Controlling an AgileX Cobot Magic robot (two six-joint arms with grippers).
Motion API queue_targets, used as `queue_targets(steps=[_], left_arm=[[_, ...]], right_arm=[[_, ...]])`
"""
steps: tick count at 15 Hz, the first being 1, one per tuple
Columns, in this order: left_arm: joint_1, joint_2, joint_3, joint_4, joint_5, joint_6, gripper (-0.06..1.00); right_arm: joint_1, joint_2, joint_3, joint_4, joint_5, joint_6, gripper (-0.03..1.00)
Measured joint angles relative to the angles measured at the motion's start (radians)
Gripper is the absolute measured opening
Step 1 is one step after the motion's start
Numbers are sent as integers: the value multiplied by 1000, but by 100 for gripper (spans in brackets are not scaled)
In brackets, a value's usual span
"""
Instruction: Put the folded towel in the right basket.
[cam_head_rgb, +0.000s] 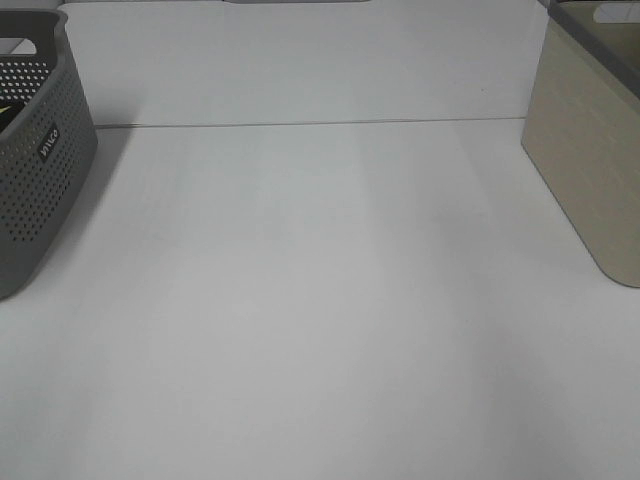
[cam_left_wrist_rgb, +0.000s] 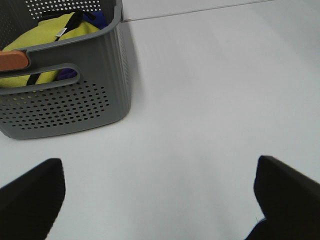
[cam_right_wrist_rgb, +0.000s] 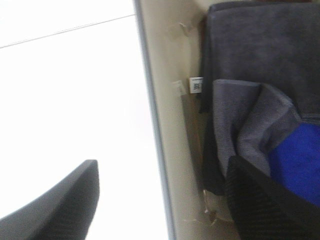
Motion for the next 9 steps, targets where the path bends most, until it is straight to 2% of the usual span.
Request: queue_targets(steps=[4, 7, 9], left_arm=[[0, 0, 0, 0, 0, 0, 98], [0, 0, 0, 0, 0, 0, 98], [0, 0, 0, 0, 0, 0, 98]], right_arm=[[137, -52, 12, -51, 3, 2, 68], [146, -159, 124, -89, 7, 25, 68], [143, -300, 285, -144, 6, 37, 68]])
